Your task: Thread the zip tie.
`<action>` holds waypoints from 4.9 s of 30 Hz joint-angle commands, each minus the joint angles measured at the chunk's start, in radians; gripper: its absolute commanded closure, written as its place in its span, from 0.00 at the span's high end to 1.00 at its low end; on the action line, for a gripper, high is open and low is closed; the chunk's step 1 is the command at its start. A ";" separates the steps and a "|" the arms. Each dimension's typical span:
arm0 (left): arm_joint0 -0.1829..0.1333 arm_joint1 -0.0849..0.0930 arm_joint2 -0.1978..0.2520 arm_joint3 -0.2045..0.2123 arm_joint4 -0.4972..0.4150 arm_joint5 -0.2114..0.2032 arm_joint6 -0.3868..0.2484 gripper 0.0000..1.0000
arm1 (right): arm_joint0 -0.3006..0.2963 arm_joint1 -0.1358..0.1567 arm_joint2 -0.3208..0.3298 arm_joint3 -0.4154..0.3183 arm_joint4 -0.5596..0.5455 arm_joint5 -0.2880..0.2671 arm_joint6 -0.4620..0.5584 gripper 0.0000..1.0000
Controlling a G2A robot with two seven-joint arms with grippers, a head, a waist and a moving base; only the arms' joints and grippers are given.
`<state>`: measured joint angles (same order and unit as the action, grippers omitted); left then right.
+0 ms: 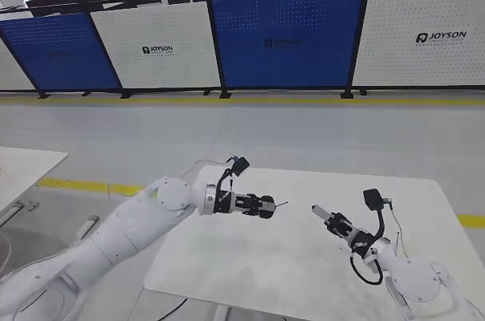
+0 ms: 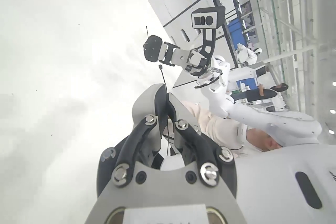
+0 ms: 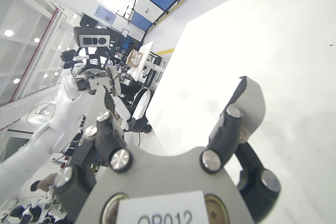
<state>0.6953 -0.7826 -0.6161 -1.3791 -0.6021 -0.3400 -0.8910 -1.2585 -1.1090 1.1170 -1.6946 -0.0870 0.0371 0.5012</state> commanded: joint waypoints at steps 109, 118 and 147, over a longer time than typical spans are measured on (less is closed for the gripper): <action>0.054 -0.155 -0.038 0.141 -0.179 0.099 -0.225 0.00 | 0.193 -0.063 -0.098 0.276 0.302 -0.377 0.375 0.25; 0.058 -0.163 -0.053 0.152 -0.172 0.112 -0.223 0.00 | 0.197 -0.066 -0.094 0.282 0.307 -0.377 0.378 0.03; 0.084 -0.181 -0.111 0.148 -0.147 0.107 -0.170 1.00 | 0.157 -0.070 -0.053 0.306 0.353 -0.377 0.308 0.00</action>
<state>0.7747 -0.9647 -0.7211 -1.2303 -0.7541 -0.2272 -1.0766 -1.0960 -1.1792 1.0599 -1.3882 0.2633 -0.3400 0.8143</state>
